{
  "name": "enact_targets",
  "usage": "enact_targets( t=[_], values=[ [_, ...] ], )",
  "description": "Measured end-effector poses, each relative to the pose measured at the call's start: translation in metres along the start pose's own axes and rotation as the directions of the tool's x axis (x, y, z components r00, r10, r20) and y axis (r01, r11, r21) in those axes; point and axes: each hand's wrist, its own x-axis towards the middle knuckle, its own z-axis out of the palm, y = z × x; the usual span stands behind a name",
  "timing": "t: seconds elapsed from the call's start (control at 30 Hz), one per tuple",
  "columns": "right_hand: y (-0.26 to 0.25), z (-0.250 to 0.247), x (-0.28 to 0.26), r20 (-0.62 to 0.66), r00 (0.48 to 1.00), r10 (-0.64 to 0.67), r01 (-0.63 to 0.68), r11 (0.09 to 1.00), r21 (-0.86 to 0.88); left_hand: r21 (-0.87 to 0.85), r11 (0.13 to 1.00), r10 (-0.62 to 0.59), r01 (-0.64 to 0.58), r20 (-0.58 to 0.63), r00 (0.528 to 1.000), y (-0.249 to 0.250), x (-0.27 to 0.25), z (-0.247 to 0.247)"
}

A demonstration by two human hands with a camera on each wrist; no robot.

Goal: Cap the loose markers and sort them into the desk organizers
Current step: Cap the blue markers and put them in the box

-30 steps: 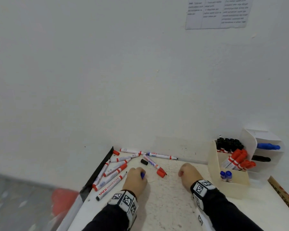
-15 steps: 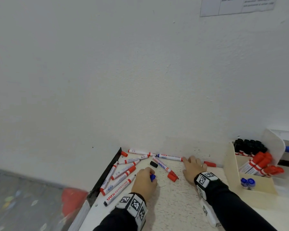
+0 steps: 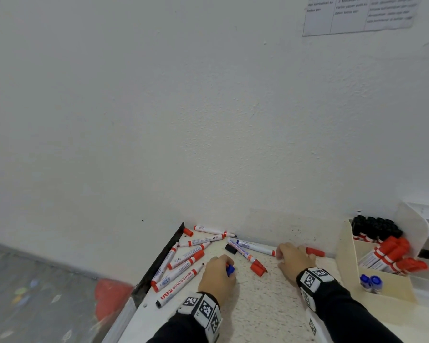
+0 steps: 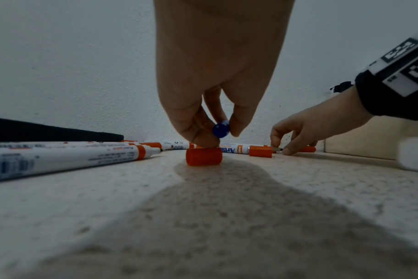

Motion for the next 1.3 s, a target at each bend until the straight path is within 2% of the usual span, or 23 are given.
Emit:
enact_targets(
  t=[0.1,0.23,0.3,0.37,0.47,0.53,0.57,0.63,0.73,0.77,0.83,1.0,1.1,1.2,1.3],
  values=[
    [0.000,-0.001,-0.004,-0.001,1.000,-0.026,0.026,0.998,0.065,-0.011,1.000,0.008,-0.008,-0.031,0.999,-0.001,-0.003,0.001],
    [-0.005,-0.005,-0.013,0.068,0.998,-0.014,0.012,0.999,0.030,-0.034,0.999,0.002,-0.004,-0.071,0.997,-0.004,-0.007,0.000],
    [-0.003,-0.008,-0.017,-0.002,1.000,0.013,-0.013,0.995,0.101,-0.048,0.999,-0.011,0.006,-0.098,0.995,-0.004,-0.008,0.000],
    [0.000,-0.013,-0.018,-0.133,0.991,0.019,0.017,0.963,0.269,-0.061,0.998,-0.022,0.014,-0.132,0.991,-0.004,-0.009,-0.002],
    [-0.001,-0.031,-0.022,-0.379,0.925,0.004,0.222,0.806,0.549,-0.087,0.996,-0.043,0.028,-0.176,0.983,-0.002,-0.012,-0.004],
    [-0.010,-0.046,-0.028,-0.436,0.900,0.010,0.318,0.670,0.671,-0.120,0.993,-0.038,0.014,-0.193,0.980,0.002,-0.015,-0.006],
    [-0.015,-0.052,-0.033,-0.447,0.894,-0.016,0.353,0.639,0.683,-0.135,0.991,-0.027,0.000,-0.198,0.980,0.005,-0.017,-0.006],
    [-0.023,-0.058,-0.040,-0.427,0.896,-0.120,0.386,0.686,0.617,-0.162,0.986,0.006,-0.040,-0.204,0.979,0.010,-0.021,-0.006],
    [-0.032,-0.060,-0.052,-0.309,0.908,-0.282,0.370,0.885,0.281,-0.206,0.974,0.050,-0.095,-0.214,0.976,0.018,-0.028,-0.008],
    [-0.034,-0.059,-0.056,-0.267,0.911,-0.313,0.363,0.917,0.165,-0.210,0.971,0.066,-0.111,-0.210,0.976,0.019,-0.030,-0.009],
    [-0.038,-0.056,-0.065,-0.200,0.913,-0.356,0.371,0.927,0.044,-0.208,0.966,0.110,-0.153,-0.205,0.973,0.021,-0.036,-0.010],
    [-0.040,-0.052,-0.084,-0.175,0.897,-0.406,0.420,0.906,0.052,-0.209,0.947,0.212,-0.243,-0.159,0.964,0.022,-0.049,-0.014],
    [-0.040,-0.050,-0.091,-0.138,0.912,-0.386,0.394,0.918,0.039,-0.221,0.944,0.227,-0.245,-0.104,0.968,0.021,-0.054,-0.014],
    [-0.039,-0.047,-0.099,-0.118,0.947,-0.299,0.311,0.946,0.095,-0.367,0.915,0.121,-0.165,-0.140,0.983,0.023,-0.057,-0.014],
    [-0.038,-0.044,-0.108,-0.101,0.956,-0.275,0.287,0.949,0.127,-0.584,0.810,-0.036,-0.057,-0.146,0.989,0.030,-0.061,-0.015]
  ],
)
